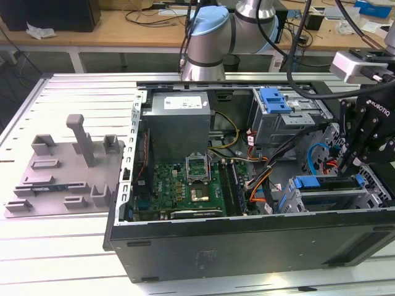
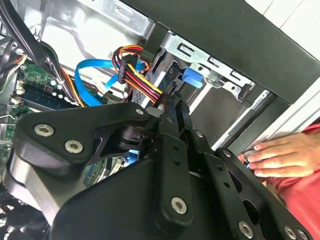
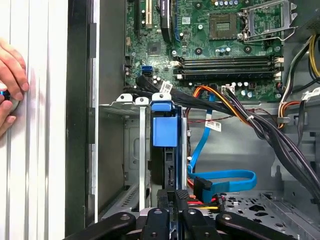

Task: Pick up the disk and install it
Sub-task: 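Insert the first disk wire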

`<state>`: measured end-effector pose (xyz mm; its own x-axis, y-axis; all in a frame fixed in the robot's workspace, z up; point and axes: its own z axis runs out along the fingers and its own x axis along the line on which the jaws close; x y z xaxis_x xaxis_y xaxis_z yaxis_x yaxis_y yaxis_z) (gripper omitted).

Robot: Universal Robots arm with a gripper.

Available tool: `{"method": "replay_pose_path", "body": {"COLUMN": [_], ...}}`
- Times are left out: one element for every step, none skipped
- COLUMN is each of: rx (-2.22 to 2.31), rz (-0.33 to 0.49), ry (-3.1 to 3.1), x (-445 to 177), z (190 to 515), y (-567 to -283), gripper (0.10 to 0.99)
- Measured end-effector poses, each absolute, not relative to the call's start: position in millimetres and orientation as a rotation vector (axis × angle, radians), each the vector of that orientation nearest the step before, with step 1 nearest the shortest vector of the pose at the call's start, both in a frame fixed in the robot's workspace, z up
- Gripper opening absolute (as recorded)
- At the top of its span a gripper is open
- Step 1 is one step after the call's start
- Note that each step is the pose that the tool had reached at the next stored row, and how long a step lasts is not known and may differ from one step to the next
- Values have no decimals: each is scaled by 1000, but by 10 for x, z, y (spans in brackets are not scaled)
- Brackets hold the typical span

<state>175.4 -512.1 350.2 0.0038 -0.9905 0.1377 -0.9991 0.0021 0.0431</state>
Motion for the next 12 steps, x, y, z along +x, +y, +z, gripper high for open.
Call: {"method": "replay_pose_path", "body": {"rx": [2139,2145,2155,2163,2167,2172,2182,2192,2198,2201,2205,2211], "rz": [93,87,77,68,64,60,52,43,35,30,23,13], "ry": [-2131,-2133,-2137,-2140,-2141,-2143,-2150,-2157,-2162,-2165,-2169,-2174], "x": [1750,1747,1742,1737,1735,1734,1732,1731,1729,1727,1723,1711], "z": [3503,3504,3505,3506,3506,3507,3507,3507,3508,3507,3508,3508], "y": [-5135,-5146,-5162,-5177,-5184,-5192,-5208,-5223,-5242,-5257,-5277,-5321], "gripper": [165,165,165,165,165,165,165,165,165,165,165,165]}}
